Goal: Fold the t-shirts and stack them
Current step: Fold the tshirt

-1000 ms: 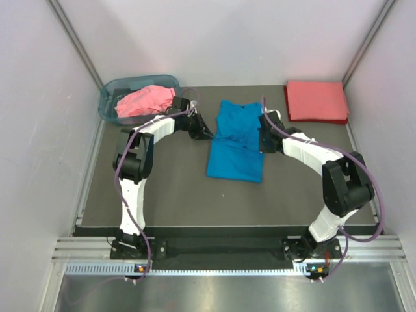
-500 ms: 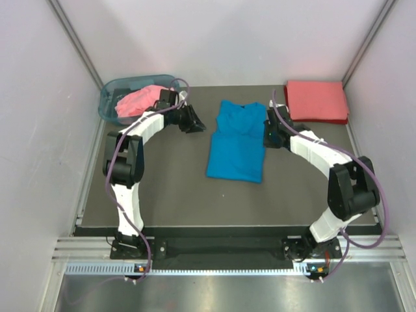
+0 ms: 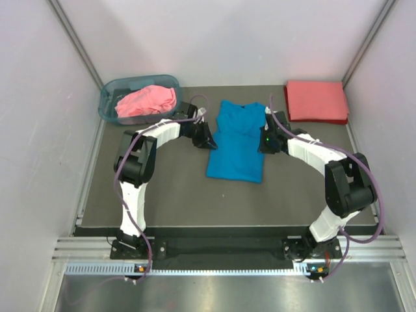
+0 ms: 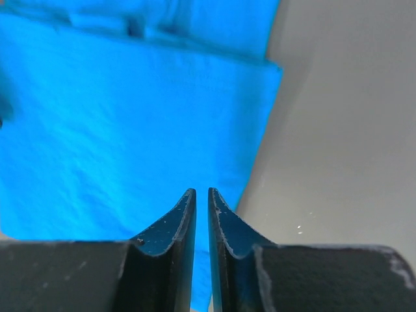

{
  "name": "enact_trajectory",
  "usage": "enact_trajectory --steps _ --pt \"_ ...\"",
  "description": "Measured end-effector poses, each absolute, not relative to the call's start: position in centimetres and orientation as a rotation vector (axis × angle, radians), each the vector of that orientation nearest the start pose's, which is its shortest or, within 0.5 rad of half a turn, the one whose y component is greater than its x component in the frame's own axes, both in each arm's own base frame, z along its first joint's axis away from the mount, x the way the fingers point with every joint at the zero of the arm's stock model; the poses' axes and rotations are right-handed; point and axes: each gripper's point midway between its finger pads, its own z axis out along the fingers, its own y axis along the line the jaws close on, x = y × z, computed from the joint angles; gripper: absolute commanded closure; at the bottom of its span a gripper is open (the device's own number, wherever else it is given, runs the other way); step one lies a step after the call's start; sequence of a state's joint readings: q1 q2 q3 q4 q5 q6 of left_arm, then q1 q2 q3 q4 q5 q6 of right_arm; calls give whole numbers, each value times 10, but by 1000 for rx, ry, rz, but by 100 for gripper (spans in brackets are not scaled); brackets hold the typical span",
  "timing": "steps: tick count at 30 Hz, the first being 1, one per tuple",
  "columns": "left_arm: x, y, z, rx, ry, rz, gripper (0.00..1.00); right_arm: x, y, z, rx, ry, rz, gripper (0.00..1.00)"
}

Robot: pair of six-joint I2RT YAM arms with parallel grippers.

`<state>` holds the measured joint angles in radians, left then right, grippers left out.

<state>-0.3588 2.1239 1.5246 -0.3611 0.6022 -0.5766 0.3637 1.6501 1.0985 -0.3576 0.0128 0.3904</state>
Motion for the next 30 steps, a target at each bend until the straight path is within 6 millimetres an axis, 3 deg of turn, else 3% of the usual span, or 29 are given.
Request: enact_trajectory --steps 4,9,13,17,20,22,26,29,30 --pt "412 -277 41 -64 2708 -1086 84 354 158 55 26 2562 338 84" --pt "407 -269 48 -69 2711 -1038 83 319 155 28 7 2662 375 84" --pt "385 -262 72 -37 2692 -1034 83 301 158 35 -17 2669 442 84" --pt "352 -263 90 8 2657 -1094 83 295 165 63 -39 2604 529 84" --pt "326 -268 77 20 2691 -1132 83 291 173 75 -58 2561 584 84" --pt "308 -268 60 10 2739 -1138 83 286 176 72 -66 2555 610 84" --pt "281 -262 35 -21 2827 -1124 84 267 171 42 -48 2616 605 85" --pt "278 -256 25 -46 2850 -1069 84 251 164 19 -17 2677 583 85" --pt "278 -254 24 -52 2853 -1053 83 254 163 21 -11 2665 577 85"
